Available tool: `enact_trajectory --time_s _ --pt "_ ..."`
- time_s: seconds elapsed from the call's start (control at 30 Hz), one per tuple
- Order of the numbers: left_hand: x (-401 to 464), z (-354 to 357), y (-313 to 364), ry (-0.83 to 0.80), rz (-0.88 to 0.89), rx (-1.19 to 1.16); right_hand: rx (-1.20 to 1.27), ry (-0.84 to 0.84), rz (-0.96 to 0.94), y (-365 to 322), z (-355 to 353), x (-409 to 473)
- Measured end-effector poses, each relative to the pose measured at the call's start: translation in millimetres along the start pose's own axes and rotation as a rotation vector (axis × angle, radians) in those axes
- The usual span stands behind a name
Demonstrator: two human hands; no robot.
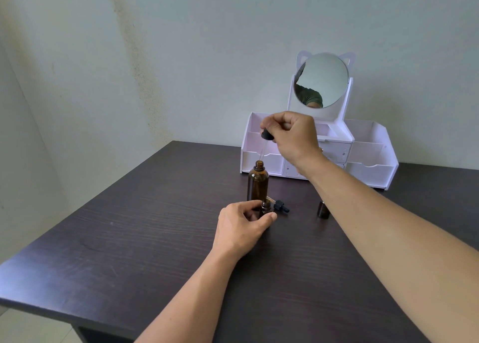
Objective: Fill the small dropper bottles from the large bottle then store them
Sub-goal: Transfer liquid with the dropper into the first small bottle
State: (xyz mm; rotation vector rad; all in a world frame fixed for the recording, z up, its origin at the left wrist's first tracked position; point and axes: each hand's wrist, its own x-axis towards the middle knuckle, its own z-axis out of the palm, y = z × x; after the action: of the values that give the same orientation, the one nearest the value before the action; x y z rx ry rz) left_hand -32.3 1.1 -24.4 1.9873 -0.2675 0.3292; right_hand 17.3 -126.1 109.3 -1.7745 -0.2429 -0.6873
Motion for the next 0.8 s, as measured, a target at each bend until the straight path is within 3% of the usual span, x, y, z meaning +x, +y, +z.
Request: enact_trajectory --time_s 0.27,0.8 --pt "-1.1 0.4 0.0 -0.011 0.001 -0.004 0.061 0.078 -0.085 -26.1 -11.8 3.9" --pt "-0.6 0.7 1.7 -0.008 -0.022 0.004 0.002 -0.098 -0.009 -10.9 -21.8 -39.3"
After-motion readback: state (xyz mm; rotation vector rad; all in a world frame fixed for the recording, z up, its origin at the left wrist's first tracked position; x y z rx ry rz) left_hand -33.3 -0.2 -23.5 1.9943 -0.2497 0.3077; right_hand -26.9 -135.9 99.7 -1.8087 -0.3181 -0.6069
